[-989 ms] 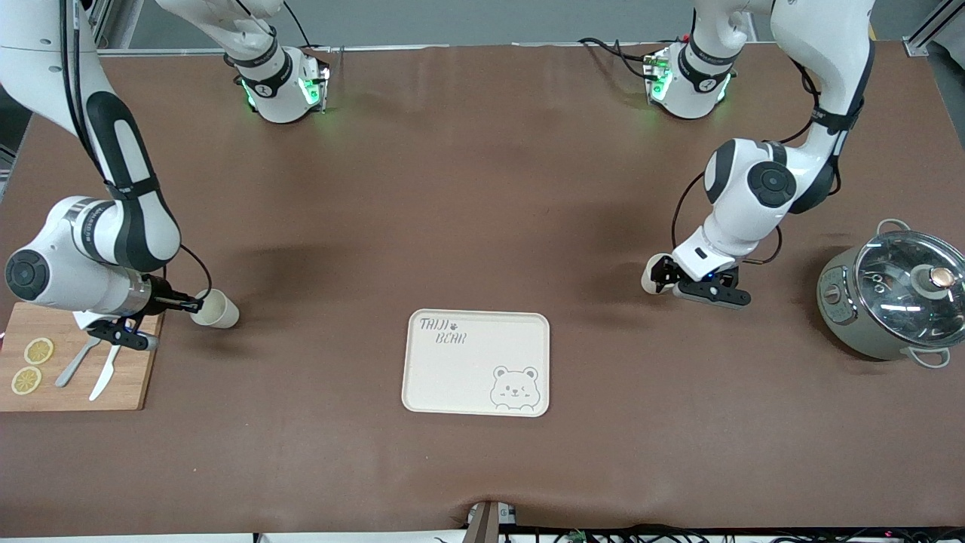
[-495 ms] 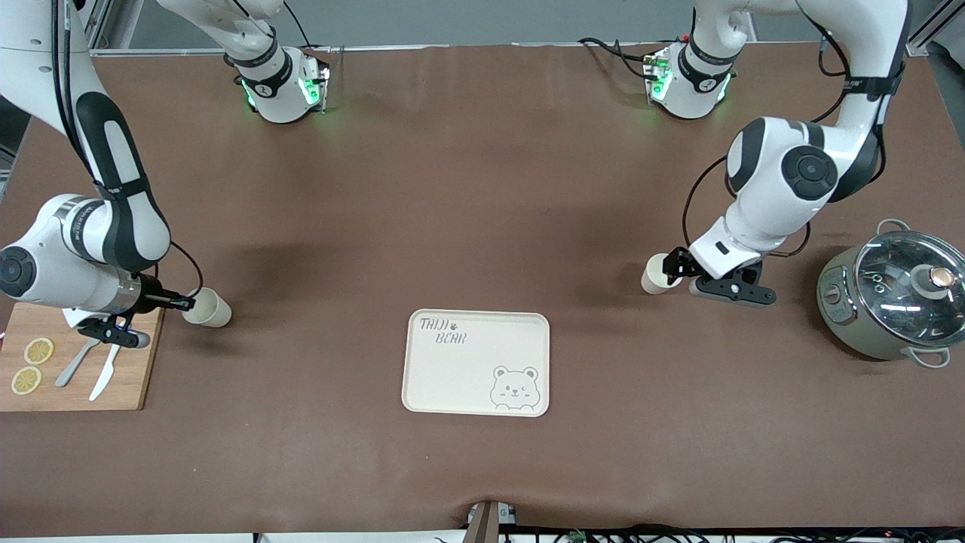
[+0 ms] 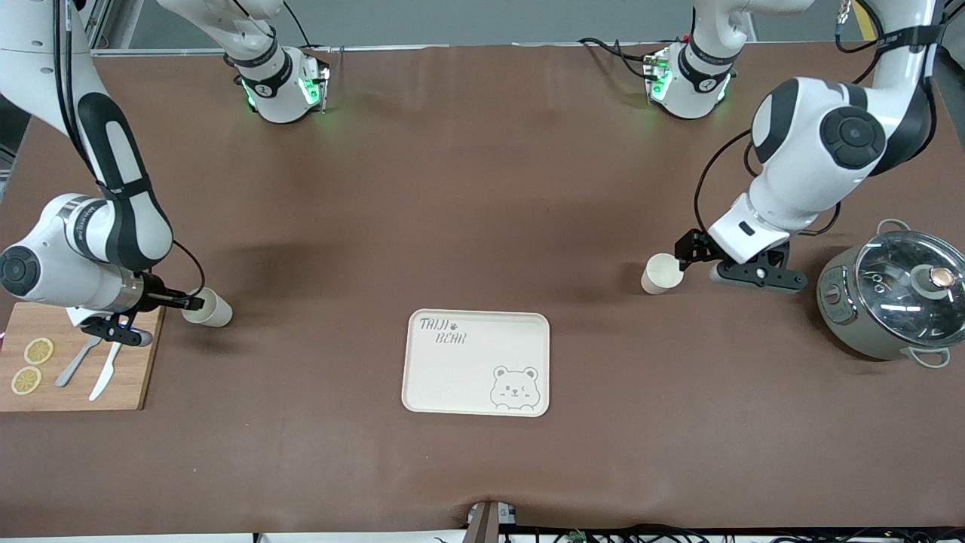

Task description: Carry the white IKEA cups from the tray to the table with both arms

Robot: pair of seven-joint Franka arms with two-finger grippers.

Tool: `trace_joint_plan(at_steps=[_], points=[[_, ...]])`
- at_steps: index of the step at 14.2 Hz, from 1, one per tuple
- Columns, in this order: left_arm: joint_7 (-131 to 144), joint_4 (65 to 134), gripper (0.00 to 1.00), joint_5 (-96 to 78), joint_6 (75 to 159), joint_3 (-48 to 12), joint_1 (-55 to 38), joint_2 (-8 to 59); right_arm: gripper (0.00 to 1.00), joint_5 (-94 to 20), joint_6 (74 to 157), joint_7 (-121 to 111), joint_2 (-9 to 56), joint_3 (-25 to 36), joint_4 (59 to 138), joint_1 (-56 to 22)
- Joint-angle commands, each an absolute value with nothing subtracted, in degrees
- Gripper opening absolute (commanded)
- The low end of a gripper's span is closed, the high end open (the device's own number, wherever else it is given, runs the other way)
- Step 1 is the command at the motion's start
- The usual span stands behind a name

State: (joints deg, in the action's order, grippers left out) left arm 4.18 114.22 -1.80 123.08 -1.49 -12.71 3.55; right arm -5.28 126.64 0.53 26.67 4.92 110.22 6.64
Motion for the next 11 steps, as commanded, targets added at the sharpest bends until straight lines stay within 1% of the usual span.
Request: trace_joint_plan(at_steps=[1,6,9,10,11], points=[[6.67,111.19,1.00,-2.99,116.66,-2.46,-12.92,1.24,1.00,-4.39,123.41,0.36,25.58,3.96,109.43,8.09],[7.03,103.02,1.00,-2.55,104.78,-2.37,-12.48,0.26,1.00,-2.73,122.43,0.26,25.22,4.13,108.90,7.91],[6.24,99.15,1.00,-2.11,103.10,-1.76,-11.35,0.44,1.00,-1.67,121.04,0.70,24.96,4.39,108.02,7.91],[5.37,98.79,1.00,-2.11,102.57,-1.76,-10.21,0.44,1.00,-1.67,118.85,0.88,25.22,4.83,107.23,8.00],[3.62,98.62,1.00,-2.11,102.13,-1.67,-9.85,0.35,1.00,-1.67,118.39,1.57,25.40,4.92,106.62,8.09]])
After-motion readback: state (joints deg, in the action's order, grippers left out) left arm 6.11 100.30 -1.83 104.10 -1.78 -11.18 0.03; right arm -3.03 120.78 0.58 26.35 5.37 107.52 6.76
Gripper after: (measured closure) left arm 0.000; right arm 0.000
